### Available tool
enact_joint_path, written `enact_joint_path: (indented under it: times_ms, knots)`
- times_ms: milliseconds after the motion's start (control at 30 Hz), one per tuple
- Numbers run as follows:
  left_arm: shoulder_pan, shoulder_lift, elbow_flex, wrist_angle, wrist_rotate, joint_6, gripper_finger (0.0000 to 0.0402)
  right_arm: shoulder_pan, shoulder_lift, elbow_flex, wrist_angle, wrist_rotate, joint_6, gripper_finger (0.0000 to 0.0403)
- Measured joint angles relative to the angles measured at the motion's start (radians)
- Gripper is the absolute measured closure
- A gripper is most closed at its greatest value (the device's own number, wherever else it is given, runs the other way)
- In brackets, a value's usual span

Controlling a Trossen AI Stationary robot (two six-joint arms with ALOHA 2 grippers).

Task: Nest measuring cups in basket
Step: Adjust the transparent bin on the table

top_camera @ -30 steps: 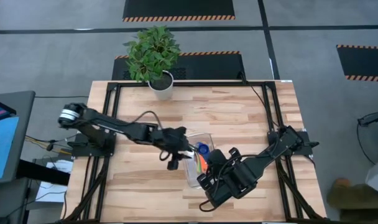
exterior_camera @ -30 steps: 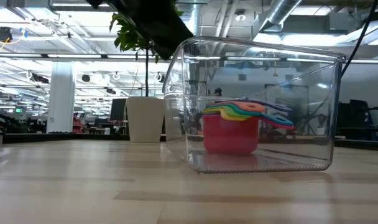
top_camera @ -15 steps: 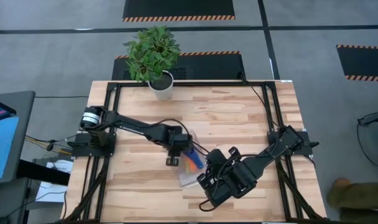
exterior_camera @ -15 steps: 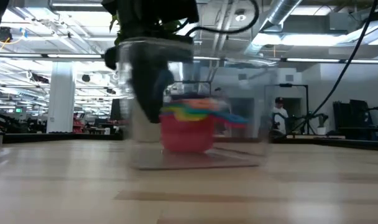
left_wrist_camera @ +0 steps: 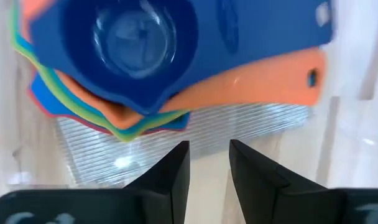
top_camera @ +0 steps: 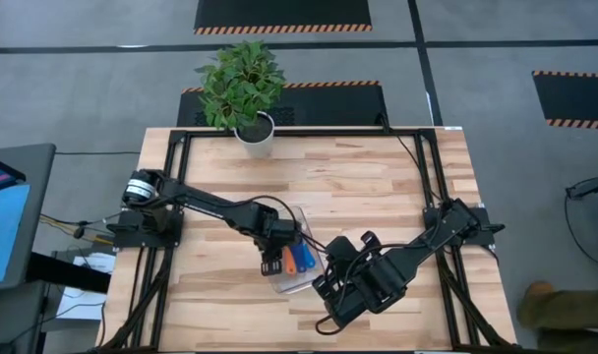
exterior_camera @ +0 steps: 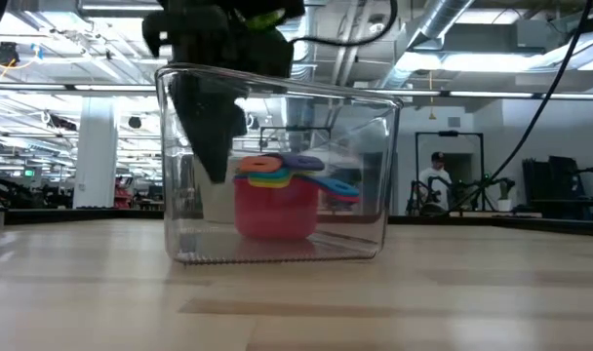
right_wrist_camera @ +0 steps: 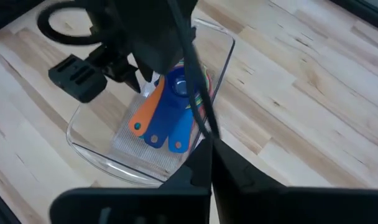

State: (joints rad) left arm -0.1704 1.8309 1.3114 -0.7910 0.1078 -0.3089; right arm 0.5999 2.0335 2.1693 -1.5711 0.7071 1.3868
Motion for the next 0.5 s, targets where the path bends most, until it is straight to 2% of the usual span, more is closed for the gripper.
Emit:
enact_joint_path:
  times_ms: [167,300,500]
  knots:
    - [0.002,-0.021,0.022,-0.038,0.019,-0.012,0.0301,0.002,0.0,0.0,0.0,0.0,-0.003,0.0374]
    - [-0.035,-0.014,0.024,-0.039,0.049,0.012,0.0304,0.011,0.0,0.0,0.0,0.001,-0.008,0.0383]
    - [-0.071,-0.013,0.024,0.022,-0.037,0.034,0.0314,0.022,0.0,0.0,0.0,0.002,-0.008,0.0393]
